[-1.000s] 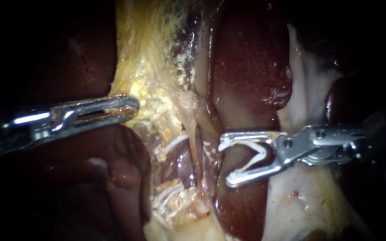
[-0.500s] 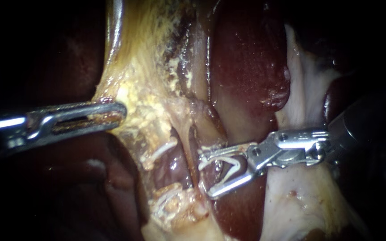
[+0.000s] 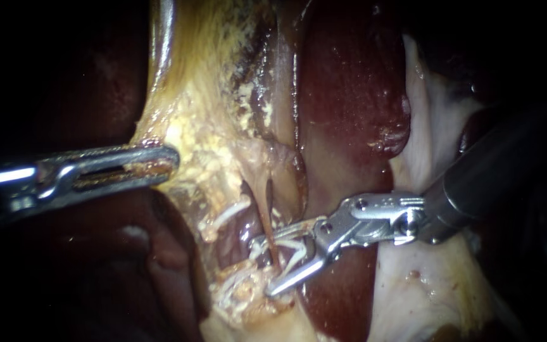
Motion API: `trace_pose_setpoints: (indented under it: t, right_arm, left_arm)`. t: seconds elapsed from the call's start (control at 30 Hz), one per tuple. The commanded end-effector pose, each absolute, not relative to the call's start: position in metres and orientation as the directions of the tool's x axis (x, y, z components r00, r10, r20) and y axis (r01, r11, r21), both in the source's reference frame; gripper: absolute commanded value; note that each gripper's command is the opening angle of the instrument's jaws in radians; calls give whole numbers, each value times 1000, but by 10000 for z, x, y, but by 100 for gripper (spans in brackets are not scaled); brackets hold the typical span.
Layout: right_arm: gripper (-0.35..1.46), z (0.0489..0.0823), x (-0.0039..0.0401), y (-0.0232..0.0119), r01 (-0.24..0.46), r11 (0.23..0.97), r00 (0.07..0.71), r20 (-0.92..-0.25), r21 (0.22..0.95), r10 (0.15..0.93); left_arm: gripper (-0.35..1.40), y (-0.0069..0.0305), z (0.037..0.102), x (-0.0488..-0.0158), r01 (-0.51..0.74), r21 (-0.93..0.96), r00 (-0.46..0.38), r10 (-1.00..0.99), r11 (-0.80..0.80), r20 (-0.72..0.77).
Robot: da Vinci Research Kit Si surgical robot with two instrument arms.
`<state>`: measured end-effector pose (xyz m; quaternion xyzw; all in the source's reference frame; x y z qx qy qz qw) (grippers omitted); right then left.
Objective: Clipping first clip right tube
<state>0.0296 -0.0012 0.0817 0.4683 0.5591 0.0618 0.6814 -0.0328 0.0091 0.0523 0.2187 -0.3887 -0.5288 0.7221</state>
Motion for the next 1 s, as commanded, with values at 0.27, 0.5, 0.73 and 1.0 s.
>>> trace_pose_setpoints:
  t: [0.27, 0.5, 0.73, 1.0]
  right_arm:
    - [51, 813, 305, -22, 490, 518, 375, -706, 701, 601]
    - [46, 815, 318, -22, 490, 520, 369, -707, 699, 603]
    - [38, 819, 321, -19, 486, 523, 367, -707, 700, 604]
    - [8, 821, 315, -16, 483, 525, 366, -706, 701, 606]
  left_arm:
    - [-35, 91, 524, -328, 593, 727, 139, -933, 346, 331]
    - [-35, 91, 525, -328, 593, 727, 139, -933, 346, 331]
    - [-35, 91, 526, -329, 593, 727, 139, -933, 346, 331]
    - [-35, 91, 526, -329, 593, 727, 139, -933, 346, 331]
